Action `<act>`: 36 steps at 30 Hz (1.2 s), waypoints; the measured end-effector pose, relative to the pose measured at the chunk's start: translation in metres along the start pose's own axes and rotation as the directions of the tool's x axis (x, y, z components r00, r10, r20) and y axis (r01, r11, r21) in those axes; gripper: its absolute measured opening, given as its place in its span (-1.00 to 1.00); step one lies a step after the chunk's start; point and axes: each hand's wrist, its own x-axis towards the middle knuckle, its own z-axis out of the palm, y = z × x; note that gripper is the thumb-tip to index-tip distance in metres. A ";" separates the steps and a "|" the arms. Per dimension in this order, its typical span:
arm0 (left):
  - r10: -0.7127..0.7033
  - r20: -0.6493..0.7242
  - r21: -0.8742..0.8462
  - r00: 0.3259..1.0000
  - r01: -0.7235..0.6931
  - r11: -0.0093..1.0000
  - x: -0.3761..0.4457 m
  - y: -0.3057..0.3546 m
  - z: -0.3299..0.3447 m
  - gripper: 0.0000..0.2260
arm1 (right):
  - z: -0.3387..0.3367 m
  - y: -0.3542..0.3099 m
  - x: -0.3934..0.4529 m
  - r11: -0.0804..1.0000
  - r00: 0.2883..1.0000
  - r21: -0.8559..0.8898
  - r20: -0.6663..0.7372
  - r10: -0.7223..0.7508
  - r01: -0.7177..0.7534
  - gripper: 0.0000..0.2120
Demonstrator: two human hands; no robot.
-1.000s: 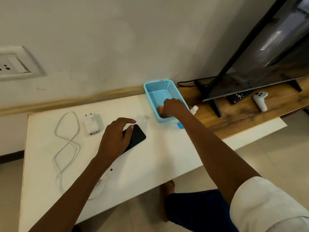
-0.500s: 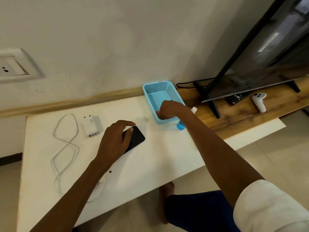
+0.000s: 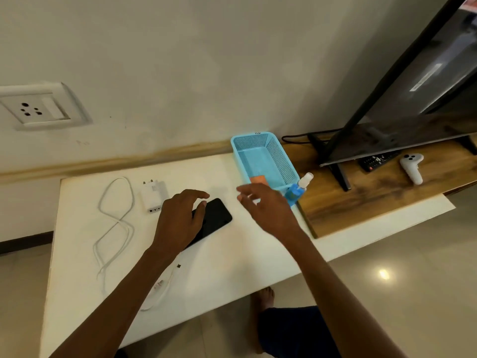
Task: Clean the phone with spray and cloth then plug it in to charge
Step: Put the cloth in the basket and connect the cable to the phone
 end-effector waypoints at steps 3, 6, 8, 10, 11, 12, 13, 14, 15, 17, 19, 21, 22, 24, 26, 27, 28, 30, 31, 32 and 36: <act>-0.050 0.009 0.056 0.999 0.049 0.997 -0.009 -0.006 -0.010 -0.86 | 0.036 0.000 -0.035 1.000 0.997 -0.001 0.073 0.015 -0.015 -0.71; -0.083 0.007 0.096 0.997 0.082 0.992 -0.021 -0.020 -0.026 -0.86 | 0.066 -0.004 -0.027 0.985 0.984 -0.071 0.102 -0.148 0.155 -0.66; -0.131 -0.011 0.087 0.991 0.132 0.987 -0.031 -0.030 -0.039 -0.86 | 0.079 -0.009 -0.009 0.969 0.963 -0.096 0.169 -0.211 0.229 -0.62; -0.190 -0.022 0.081 0.982 0.191 0.978 -0.040 -0.040 -0.052 -0.86 | 0.090 -0.009 0.010 0.950 0.920 -0.124 0.313 -0.237 0.287 -0.49; -0.221 -0.018 0.088 0.975 0.222 0.971 -0.044 -0.044 -0.058 -0.85 | 0.092 -0.005 0.018 0.944 0.894 -0.137 0.387 -0.227 0.299 -0.40; -0.254 -0.008 0.098 0.967 0.253 0.962 -0.050 -0.048 -0.064 -0.84 | 0.093 0.000 0.024 0.944 0.875 -0.146 0.439 -0.207 0.297 -0.31; -0.281 0.004 0.108 0.960 0.279 0.954 -0.055 -0.052 -0.069 -0.83 | 0.092 0.006 0.030 0.944 0.867 -0.161 0.463 -0.184 0.286 -0.23; -0.309 0.009 0.120 0.951 0.305 0.945 -0.060 -0.055 -0.076 -0.82 | 0.091 0.011 0.035 0.941 0.861 -0.184 0.481 -0.167 0.285 -0.16; -0.338 0.005 0.124 0.941 0.335 0.934 -0.065 -0.057 -0.082 -0.82 | 0.092 0.015 0.040 0.932 0.853 -0.216 0.501 -0.150 0.291 -0.10; -0.406 -0.015 0.093 0.914 0.405 0.909 -0.079 -0.058 -0.091 -0.83 | 0.095 0.019 0.043 0.908 0.823 -0.276 0.556 -0.116 0.315 -0.04; -0.454 -0.022 0.061 0.891 0.455 0.889 -0.094 -0.054 -0.094 -0.84 | 0.100 0.020 0.042 0.892 0.804 -0.309 0.587 -0.095 0.331 -0.02; -0.473 -0.015 0.060 0.881 0.473 0.879 -0.108 -0.046 -0.093 -0.85 | 0.100 0.020 0.041 0.885 0.816 -0.323 0.569 -0.102 0.336 -0.05; -0.475 -0.008 0.070 0.880 0.474 0.878 -0.114 -0.041 -0.091 -0.86 | 0.099 0.019 0.041 0.882 0.828 -0.332 0.550 -0.109 0.336 -0.06; -0.468 0.017 0.116 0.884 0.463 0.879 -0.123 -0.036 -0.088 -0.88 | 0.097 0.017 0.040 0.870 0.846 -0.367 0.524 -0.099 0.329 -0.09; -0.479 0.066 0.171 0.875 0.463 0.870 -0.128 -0.032 -0.084 -0.92 | 0.096 0.014 0.038 0.849 0.859 -0.424 0.508 -0.066 0.316 -0.09; -0.494 0.101 0.193 0.864 0.470 0.861 -0.128 -0.031 -0.082 -0.92 | 0.096 0.012 0.035 0.839 0.869 -0.451 0.491 -0.051 0.304 -0.08; -0.505 0.139 0.215 0.852 0.472 0.855 -0.127 -0.031 -0.079 -0.90 | 0.097 0.010 0.032 0.829 0.884 -0.478 0.465 -0.041 0.290 -0.06; -0.491 0.223 0.270 0.842 0.431 0.861 -0.124 -0.029 -0.072 -0.84 | 0.098 0.005 0.023 0.806 0.917 -0.532 0.398 -0.032 0.259 -0.04; -0.468 0.261 0.292 0.844 0.393 0.872 -0.122 -0.028 -0.067 -0.82 | 0.098 0.003 0.018 0.798 0.928 -0.551 0.370 -0.030 0.245 -0.04; -0.440 0.290 0.307 0.850 0.352 0.884 -0.121 -0.028 -0.063 -0.81 | 0.099 0.001 0.014 0.794 0.937 -0.562 0.349 -0.027 0.233 -0.05; -0.403 0.352 0.365 0.845 0.273 0.890 -0.116 -0.030 -0.050 -0.70 | 0.106 -0.005 -0.006 0.784 0.959 -0.592 0.285 -0.015 0.188 -0.09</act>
